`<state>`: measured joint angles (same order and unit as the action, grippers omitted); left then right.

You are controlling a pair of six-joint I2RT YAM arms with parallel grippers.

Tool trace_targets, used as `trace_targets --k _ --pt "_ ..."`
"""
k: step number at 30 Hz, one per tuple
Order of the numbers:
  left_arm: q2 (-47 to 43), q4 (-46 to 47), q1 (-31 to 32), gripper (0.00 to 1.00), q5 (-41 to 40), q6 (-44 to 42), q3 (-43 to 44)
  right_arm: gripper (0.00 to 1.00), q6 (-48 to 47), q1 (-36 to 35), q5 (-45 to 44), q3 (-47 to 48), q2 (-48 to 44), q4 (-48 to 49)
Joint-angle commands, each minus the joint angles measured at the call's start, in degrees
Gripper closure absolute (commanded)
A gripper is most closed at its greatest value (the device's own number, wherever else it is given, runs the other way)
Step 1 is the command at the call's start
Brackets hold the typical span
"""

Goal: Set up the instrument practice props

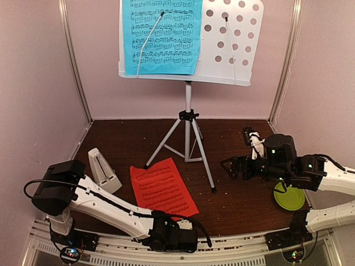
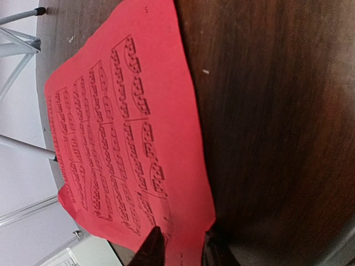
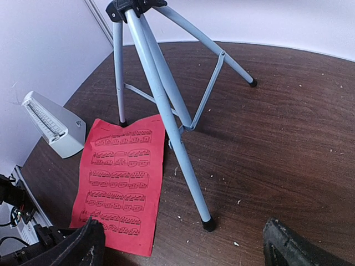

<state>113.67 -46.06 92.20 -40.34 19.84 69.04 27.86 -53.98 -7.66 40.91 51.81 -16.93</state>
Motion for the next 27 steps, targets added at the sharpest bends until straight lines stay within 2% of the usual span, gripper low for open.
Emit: trace_targets --k 1,4,6,11,16,20,27 --pt "1.8 -2.9 -0.2 0.79 -2.8 2.2 -0.5 0.0 1.5 0.4 -1.1 1.2 -0.6 0.1" --pt "0.0 -2.5 -0.3 0.94 -3.9 2.6 -0.7 0.0 1.8 0.4 -0.8 0.8 -0.7 0.2" --pt "-1.7 -1.6 -0.5 1.0 -4.6 2.7 -1.0 0.0 1.9 0.5 0.0 0.4 -0.7 0.4" --pt "-6.8 0.7 -1.1 1.0 -5.8 2.1 -2.6 0.0 1.7 0.6 2.0 -0.3 -0.9 0.0" --pt "-13.3 5.8 -1.1 1.0 -5.0 0.5 -5.6 0.0 2.0 1.0 8.2 -1.4 -0.2 0.7" --pt "-17.8 9.5 -0.5 1.0 -4.1 -1.8 -9.1 0.0 4.5 1.8 16.9 -2.9 1.6 3.0" --pt "-22.4 16.9 2.7 1.0 -1.7 -6.4 -12.3 0.0 15.5 2.1 31.6 -4.6 10.3 7.2"
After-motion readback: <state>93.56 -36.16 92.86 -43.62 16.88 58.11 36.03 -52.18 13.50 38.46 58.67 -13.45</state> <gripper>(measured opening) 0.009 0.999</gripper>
